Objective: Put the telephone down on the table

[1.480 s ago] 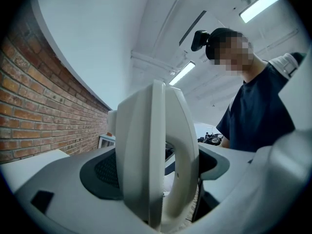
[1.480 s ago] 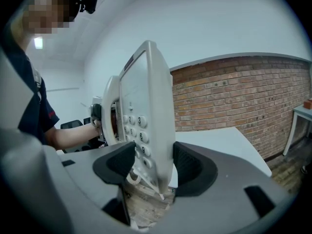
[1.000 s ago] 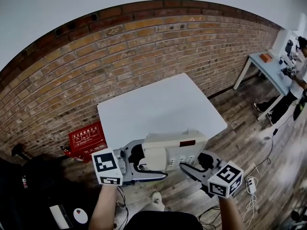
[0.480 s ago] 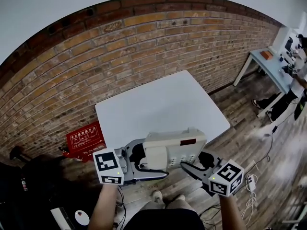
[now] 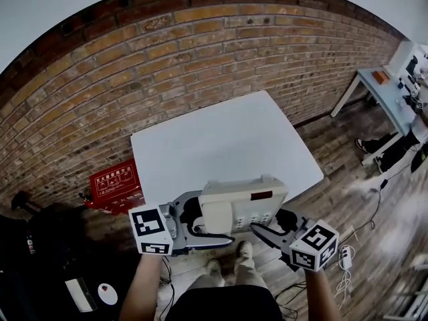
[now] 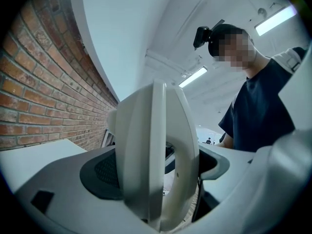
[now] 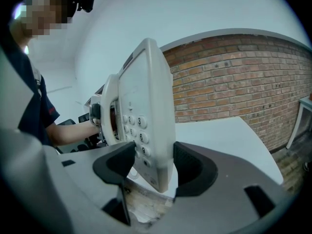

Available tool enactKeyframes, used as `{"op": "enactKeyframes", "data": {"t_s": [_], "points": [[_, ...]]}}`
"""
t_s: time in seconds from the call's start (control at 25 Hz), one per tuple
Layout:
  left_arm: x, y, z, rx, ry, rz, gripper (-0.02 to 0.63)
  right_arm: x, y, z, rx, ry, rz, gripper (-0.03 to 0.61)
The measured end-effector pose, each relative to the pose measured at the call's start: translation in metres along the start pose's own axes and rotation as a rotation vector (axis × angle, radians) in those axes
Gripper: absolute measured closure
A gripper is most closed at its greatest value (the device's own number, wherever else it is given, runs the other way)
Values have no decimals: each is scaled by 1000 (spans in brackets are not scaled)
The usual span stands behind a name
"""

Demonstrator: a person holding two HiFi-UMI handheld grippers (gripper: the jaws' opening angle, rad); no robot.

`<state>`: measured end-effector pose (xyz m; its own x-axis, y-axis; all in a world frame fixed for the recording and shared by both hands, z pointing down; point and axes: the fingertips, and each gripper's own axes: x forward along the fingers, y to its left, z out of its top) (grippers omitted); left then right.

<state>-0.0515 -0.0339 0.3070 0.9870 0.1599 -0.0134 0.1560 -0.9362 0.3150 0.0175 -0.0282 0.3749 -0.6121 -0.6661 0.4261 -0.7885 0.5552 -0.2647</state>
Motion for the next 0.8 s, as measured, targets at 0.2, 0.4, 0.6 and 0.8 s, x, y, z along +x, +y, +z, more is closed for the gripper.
{"op": "enactKeyframes", "data": {"t_s": [0.2,0.4,0.6,0.8], "points": [[18,15,-7,-25,-11,39,175,-2,-24,-6,-4,35,37,327],[38,27,-14,-48,-18,84,175,-4,-47,-11,-11,64,79,327],[50,42,-22,-73,-11,135,175,1,-67,-18,-21,95,131,327],[58,57,-33,-105,-15,180,175,9,-84,-28,-11,121,177,327]]}}
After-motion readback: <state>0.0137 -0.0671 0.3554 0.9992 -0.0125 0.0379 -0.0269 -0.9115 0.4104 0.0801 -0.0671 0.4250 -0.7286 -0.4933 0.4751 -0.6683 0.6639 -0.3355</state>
